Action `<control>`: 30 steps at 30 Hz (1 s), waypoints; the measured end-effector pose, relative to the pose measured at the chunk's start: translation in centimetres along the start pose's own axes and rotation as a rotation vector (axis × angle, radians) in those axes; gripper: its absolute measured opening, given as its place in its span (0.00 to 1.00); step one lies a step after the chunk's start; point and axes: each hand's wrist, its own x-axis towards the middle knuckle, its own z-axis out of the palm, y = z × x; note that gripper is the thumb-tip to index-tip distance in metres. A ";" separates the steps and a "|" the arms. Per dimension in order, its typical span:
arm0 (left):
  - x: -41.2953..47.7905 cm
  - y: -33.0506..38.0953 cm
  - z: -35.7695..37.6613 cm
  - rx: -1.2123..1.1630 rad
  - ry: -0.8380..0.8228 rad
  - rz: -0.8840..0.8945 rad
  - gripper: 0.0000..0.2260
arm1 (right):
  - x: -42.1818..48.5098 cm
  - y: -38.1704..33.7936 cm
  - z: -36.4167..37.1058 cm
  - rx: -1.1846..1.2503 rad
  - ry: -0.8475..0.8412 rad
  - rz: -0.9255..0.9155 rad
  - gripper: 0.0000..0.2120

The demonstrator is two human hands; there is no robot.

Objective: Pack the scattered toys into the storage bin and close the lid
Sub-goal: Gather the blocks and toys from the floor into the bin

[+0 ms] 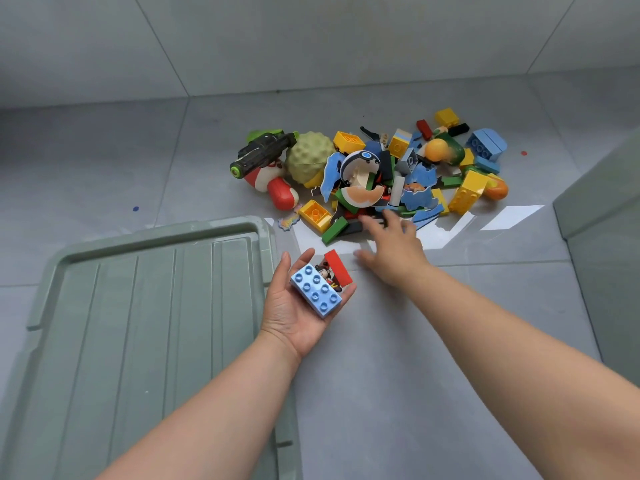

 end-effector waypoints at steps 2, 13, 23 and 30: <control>0.0 0.0 0.0 -0.001 0.003 0.006 0.15 | -0.7 0.2 0.9 -0.124 0.019 -0.104 0.25; 0.1 0.1 -0.8 0.072 0.052 0.044 0.16 | -2.8 0.9 3.0 0.307 0.236 -0.064 0.02; -0.9 -2.9 5.4 0.137 -0.065 -0.018 0.20 | -12.3 -2.1 -1.8 1.090 0.361 -0.076 0.23; -5.9 -6.0 23.0 0.180 -0.276 0.082 0.19 | -14.2 -0.1 -16.8 0.952 0.799 -0.090 0.18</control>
